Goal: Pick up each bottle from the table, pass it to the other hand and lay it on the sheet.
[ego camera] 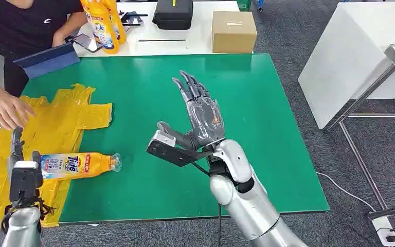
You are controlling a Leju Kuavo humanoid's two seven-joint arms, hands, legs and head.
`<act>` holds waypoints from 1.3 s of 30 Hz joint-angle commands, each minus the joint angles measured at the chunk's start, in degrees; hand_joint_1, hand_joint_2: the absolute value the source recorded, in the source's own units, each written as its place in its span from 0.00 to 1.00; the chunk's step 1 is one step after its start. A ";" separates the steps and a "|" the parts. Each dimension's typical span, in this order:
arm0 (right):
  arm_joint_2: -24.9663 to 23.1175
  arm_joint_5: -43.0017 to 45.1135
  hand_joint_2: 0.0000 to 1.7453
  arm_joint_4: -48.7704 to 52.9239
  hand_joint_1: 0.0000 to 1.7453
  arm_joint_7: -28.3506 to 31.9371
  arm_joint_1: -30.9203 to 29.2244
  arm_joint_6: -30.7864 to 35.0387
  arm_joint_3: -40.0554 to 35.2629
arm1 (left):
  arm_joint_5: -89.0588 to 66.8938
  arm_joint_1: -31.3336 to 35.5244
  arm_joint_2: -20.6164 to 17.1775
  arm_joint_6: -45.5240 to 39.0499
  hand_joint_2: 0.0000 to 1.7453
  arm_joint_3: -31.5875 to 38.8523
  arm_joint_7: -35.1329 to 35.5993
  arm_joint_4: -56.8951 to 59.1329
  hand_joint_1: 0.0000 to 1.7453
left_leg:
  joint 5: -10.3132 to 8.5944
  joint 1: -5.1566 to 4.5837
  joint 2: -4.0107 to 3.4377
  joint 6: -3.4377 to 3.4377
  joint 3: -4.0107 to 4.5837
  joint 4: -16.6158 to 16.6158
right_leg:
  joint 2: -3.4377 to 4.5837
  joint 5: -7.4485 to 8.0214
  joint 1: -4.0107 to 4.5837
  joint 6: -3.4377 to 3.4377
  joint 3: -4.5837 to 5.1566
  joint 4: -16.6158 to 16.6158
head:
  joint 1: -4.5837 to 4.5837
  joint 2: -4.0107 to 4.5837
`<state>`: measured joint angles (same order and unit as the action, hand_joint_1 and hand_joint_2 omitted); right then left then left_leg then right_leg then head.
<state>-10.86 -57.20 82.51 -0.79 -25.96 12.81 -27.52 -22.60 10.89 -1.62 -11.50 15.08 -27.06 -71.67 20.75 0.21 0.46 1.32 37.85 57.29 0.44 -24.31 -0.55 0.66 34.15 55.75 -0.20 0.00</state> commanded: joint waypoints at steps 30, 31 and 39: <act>-9.13 12.51 0.00 -32.45 0.00 8.69 -12.80 18.58 -7.28 | 22.01 19.93 8.72 15.73 0.00 -22.70 3.01 9.09 0.00 | 0.05 -0.02 0.08 -0.10 -0.34 0.02 | -0.22 -0.10 -0.02 -0.02 -0.37 -0.01 | 0.00 0.00; -9.13 12.51 0.00 -32.45 0.00 8.69 -12.80 18.58 -7.28 | 22.01 19.93 8.72 15.73 0.00 -22.70 3.01 9.09 0.00 | 0.08 -0.04 0.08 -0.11 -0.41 0.02 | -0.23 -0.14 -0.03 -0.02 -0.44 -0.01 | 0.00 0.00; -9.14 10.94 0.00 -31.85 0.00 7.76 -12.60 17.02 -5.65 | 18.77 21.05 9.37 16.42 0.00 -23.11 4.04 9.79 0.00 | 0.00 -0.01 0.04 -0.09 -0.23 0.03 | -0.17 -0.04 0.00 -0.01 -0.23 -0.01 | 0.02 0.00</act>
